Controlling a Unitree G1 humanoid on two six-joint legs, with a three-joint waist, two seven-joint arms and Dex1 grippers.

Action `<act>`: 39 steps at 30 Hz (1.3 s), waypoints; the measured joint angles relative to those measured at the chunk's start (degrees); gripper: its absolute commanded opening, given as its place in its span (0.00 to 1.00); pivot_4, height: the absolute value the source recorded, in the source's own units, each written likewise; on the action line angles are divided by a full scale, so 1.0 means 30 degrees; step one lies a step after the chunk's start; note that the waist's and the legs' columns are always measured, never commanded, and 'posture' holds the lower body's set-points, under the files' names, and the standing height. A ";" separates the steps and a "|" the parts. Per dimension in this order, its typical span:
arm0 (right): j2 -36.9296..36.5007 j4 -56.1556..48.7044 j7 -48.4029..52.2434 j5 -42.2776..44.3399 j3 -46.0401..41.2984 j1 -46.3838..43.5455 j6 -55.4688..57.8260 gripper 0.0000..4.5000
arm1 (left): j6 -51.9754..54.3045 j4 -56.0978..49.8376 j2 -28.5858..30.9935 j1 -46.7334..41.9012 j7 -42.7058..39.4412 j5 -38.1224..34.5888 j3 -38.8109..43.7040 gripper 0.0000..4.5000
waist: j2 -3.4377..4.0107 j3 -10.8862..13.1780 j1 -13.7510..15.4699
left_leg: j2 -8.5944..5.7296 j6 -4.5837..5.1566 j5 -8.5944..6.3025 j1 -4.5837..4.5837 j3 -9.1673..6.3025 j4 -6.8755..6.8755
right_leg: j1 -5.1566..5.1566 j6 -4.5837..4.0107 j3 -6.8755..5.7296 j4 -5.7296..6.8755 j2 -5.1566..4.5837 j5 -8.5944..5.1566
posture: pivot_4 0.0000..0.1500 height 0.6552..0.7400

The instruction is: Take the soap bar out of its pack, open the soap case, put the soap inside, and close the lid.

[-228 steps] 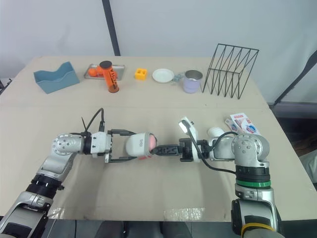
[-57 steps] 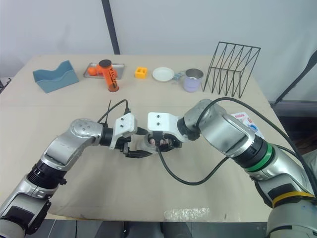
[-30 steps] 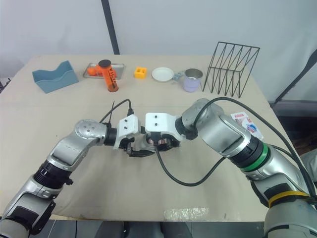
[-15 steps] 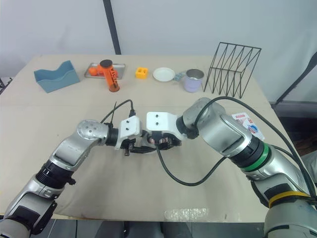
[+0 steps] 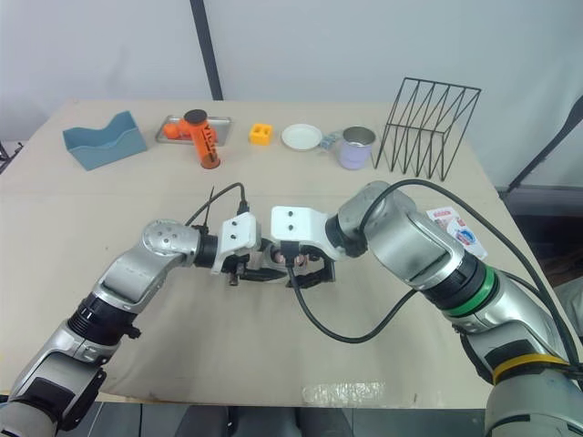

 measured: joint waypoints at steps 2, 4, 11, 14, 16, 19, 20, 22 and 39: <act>-0.0003 0.0095 0.0037 0.0191 -0.0327 0.0265 -0.0008 0.99 | -0.0125 0.0260 -0.0042 0.0001 -0.0102 -0.0151 0.0135 0.43 | 0.0000 0.0000 -0.0001 | -0.0001 0.0000 0.0001 0.0000 -0.0001 0.0002 | 0.0001 0.0000 -0.0002 0.0000 0.0000 0.0000 | 1.00 1.00; 0.0020 0.0373 0.0042 0.0610 -0.0942 0.0732 0.0062 0.99 | -0.0453 0.0477 -0.0044 0.0011 -0.0261 -0.0293 0.0250 0.43 | -0.0001 0.0000 0.0002 | 0.0000 -0.0001 0.0001 0.0000 -0.0003 0.0002 | 0.0001 0.0000 -0.0004 0.0000 0.0001 0.0000 | 1.00 1.00; 0.0297 0.2408 -0.0104 0.2637 -0.5038 0.3932 -0.1517 0.99 | -0.1804 0.0369 0.0129 0.1395 -0.1728 -0.2653 0.2239 0.43 | -0.0001 0.0000 0.0000 | 0.0004 0.0001 0.0001 0.0002 0.0009 -0.0003 | 0.0004 -0.0003 -0.0004 -0.0002 -0.0003 0.0002 | 1.00 1.00; 0.0189 0.3221 -0.0228 0.3062 -0.6677 0.5625 -0.2798 0.99 | -0.2078 0.0218 0.0282 0.2324 -0.2027 -0.3679 0.3200 0.43 | -0.0001 0.0000 -0.0003 | 0.0005 0.0002 0.0001 0.0004 0.0008 0.0001 | 0.0007 -0.0003 -0.0004 0.0000 -0.0001 0.0002 | 1.00 1.00; 0.0183 0.3194 -0.0169 0.3811 -0.8046 0.6838 -0.3614 0.99 | -0.2514 0.0034 0.0300 0.2934 -0.1997 -0.4063 0.3819 0.43 | 0.0000 0.0000 0.0000 | 0.0004 0.0005 0.0004 0.0006 0.0010 0.0004 | 0.0012 -0.0003 -0.0001 0.0003 -0.0001 0.0002 | 1.00 1.00; 0.0279 0.2654 -0.0031 0.5050 -0.9790 0.8316 -0.4287 0.99 | -0.3128 -0.0188 0.0195 0.3774 -0.1799 -0.4273 0.4256 0.43 | 0.0000 0.0000 0.0004 | 0.0005 0.0007 0.0002 0.0015 0.0007 -0.0001 | 0.0030 -0.0003 -0.0003 -0.0006 0.0001 0.0001 | 1.00 1.00; 0.0374 0.2462 -0.0024 0.5441 -1.0402 0.8912 -0.4688 0.99 | -0.3344 -0.0191 0.0168 0.4095 -0.1684 -0.4297 0.4323 0.43 | -0.0001 0.0000 0.0004 | 0.0005 0.0007 0.0002 0.0019 0.0008 -0.0001 | 0.0031 -0.0003 -0.0002 -0.0005 0.0002 0.0001 | 1.00 1.00; 0.0711 0.2240 -0.0041 0.5989 -1.1420 1.0051 -0.5699 0.99 | -0.3789 -0.0189 -0.0064 0.4484 -0.1590 -0.4290 0.4400 0.43 | -0.0003 -0.0001 0.0006 | 0.0003 0.0007 0.0005 0.0045 0.0005 0.0000 | 0.0068 -0.0002 -0.0001 -0.0008 0.0005 0.0002 | 1.00 1.00; 0.2944 0.3309 -0.0133 0.6700 -1.4490 1.5825 -1.4284 0.99 | -0.5210 0.1028 0.0145 0.5529 -0.2724 -0.5071 0.4768 0.43 | 0.0000 -0.0001 -0.0004 | 0.0006 0.0010 0.0003 0.0155 0.0003 -0.0009 | 0.0192 0.0005 0.0010 -0.0031 0.0022 -0.0003 | 1.00 1.00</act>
